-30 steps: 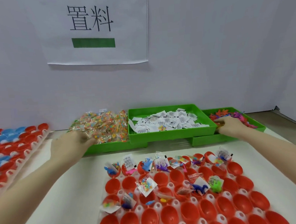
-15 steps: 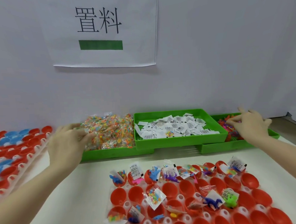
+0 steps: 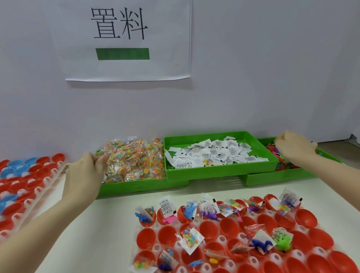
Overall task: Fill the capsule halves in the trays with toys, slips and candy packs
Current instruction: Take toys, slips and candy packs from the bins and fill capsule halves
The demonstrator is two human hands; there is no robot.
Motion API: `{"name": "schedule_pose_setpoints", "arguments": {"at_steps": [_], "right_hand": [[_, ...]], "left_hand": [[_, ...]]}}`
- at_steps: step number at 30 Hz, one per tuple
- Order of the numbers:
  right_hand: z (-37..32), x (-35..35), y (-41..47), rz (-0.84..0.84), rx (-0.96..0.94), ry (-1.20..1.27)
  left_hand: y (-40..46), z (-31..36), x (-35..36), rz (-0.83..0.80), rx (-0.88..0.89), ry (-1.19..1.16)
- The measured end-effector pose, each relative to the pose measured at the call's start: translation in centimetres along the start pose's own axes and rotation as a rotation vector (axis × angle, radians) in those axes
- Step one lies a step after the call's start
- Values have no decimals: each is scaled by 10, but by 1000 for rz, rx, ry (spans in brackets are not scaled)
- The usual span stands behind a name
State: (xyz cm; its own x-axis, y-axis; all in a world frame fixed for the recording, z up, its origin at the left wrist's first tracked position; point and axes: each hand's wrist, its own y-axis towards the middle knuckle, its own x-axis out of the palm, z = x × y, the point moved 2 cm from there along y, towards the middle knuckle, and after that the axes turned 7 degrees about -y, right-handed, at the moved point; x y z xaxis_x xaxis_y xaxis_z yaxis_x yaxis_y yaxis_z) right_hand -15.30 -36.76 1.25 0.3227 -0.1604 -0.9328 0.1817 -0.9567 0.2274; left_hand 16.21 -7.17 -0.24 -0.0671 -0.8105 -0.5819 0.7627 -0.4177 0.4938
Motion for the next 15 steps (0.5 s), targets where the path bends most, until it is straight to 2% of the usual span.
{"name": "schedule_pose_setpoints", "arguments": {"at_steps": [6,15], "right_hand": [[0,-7,2,103,-56,150],[-31,-10,-9,-153,-394,210]], "left_hand": [[0,0,-3,-38,18,-86],[-1,3,-1,-79,-67,-59]]}}
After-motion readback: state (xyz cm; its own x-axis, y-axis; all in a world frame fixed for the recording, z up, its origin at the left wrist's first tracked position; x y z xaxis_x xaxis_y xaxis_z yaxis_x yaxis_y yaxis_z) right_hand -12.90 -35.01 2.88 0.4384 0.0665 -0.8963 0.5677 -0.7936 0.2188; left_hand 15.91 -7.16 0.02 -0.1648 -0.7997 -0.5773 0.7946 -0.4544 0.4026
